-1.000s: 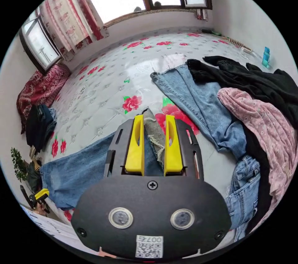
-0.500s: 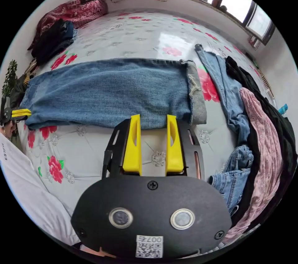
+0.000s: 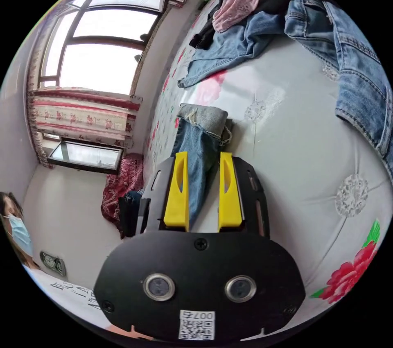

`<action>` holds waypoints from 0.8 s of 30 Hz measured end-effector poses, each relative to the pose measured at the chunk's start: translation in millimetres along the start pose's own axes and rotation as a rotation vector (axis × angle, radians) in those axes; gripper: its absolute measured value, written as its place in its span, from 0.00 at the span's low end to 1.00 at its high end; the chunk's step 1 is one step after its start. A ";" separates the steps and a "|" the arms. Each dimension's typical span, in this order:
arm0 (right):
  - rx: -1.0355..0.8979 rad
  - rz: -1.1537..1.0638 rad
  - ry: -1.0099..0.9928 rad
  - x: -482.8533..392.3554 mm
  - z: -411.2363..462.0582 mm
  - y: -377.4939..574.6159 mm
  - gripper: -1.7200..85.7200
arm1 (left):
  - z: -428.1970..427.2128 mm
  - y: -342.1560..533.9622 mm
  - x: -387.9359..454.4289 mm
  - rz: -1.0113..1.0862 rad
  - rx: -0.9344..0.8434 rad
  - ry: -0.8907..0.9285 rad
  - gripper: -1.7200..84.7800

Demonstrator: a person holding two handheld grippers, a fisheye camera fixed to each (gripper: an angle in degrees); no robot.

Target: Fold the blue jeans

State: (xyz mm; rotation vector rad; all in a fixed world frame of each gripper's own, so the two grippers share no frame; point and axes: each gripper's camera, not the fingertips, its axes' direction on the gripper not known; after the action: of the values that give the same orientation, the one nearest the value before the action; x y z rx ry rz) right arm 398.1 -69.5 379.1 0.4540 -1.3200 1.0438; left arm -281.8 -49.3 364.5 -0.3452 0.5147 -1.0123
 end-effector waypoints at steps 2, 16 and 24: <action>-0.010 0.058 -0.024 2.3 9.0 -11.9 0.09 | -6.8 -1.5 -29.6 -0.142 0.046 0.069 0.13; -0.569 -1.396 0.019 -346.5 82.5 150.7 0.04 | -8.5 -26.9 -151.4 -0.443 0.247 0.281 0.19; -1.163 -1.480 0.293 -246.8 233.5 325.3 0.04 | 1.5 -32.4 -184.8 -0.484 0.235 0.360 0.15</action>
State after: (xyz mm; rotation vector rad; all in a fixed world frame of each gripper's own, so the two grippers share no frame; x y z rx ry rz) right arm 22.1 -179.3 118.6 0.2219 -0.7562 -0.8583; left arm -383.0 95.6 427.6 -0.0723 0.6428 -1.6048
